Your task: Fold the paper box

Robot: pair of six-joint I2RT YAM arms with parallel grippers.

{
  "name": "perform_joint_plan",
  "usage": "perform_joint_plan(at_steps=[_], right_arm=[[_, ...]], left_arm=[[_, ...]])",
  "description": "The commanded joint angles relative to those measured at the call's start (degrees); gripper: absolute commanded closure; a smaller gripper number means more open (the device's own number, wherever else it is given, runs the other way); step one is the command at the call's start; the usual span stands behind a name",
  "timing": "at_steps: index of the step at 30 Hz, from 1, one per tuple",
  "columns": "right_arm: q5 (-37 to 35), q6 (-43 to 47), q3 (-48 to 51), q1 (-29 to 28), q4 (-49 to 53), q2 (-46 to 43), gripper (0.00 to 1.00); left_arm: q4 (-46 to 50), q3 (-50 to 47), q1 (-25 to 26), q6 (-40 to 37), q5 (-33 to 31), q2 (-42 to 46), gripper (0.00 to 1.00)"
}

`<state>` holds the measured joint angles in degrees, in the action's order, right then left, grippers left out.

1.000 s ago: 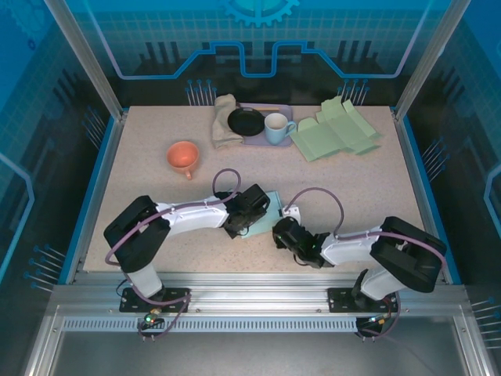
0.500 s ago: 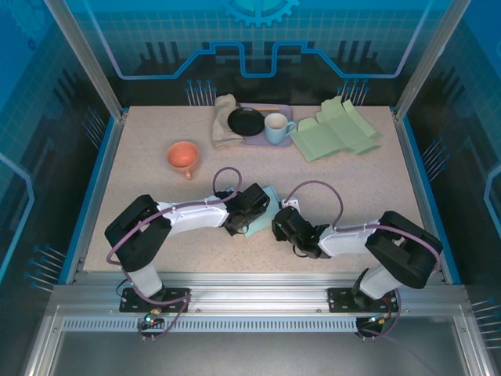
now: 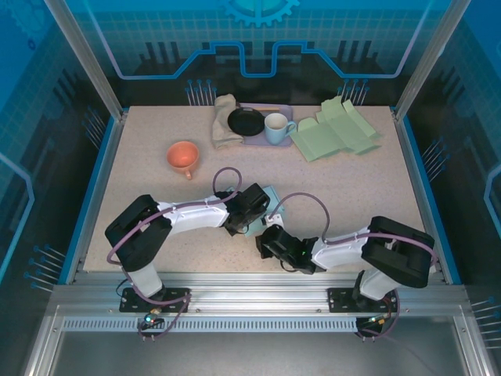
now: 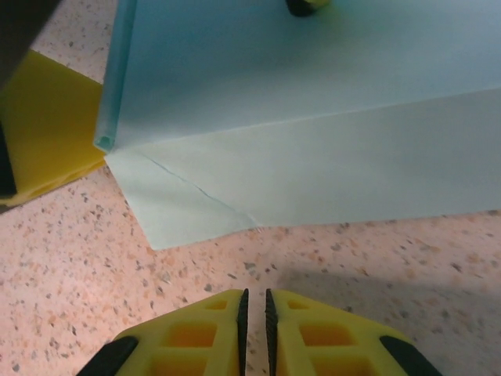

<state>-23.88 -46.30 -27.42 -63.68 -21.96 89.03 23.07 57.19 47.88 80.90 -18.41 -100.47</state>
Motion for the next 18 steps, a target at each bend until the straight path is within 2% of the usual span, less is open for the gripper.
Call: perform_joint_plan(at_steps=[1,7,13,16,18], right_arm=[[0.7,-1.0,0.0,1.6,-9.3,2.9,0.84],[6.2,-1.9,0.8,7.6,-20.3,8.4,0.85],[11.2,-5.9,1.8,12.5,-25.1,11.8,0.85],[11.4,-7.0,3.9,13.8,-24.3,9.4,0.85],[11.1,-8.0,4.7,14.9,-19.6,6.3,0.85]], left_arm=[[16.3,-6.5,0.4,-2.5,7.8,-9.4,0.11],[14.4,-6.9,1.5,-3.0,9.9,-10.0,0.11],[14.3,-7.4,2.7,-3.3,11.2,-7.1,0.11],[17.7,-6.8,2.6,-3.2,8.1,-3.0,0.11],[20.8,-5.6,2.5,-3.1,4.9,0.1,0.1]])
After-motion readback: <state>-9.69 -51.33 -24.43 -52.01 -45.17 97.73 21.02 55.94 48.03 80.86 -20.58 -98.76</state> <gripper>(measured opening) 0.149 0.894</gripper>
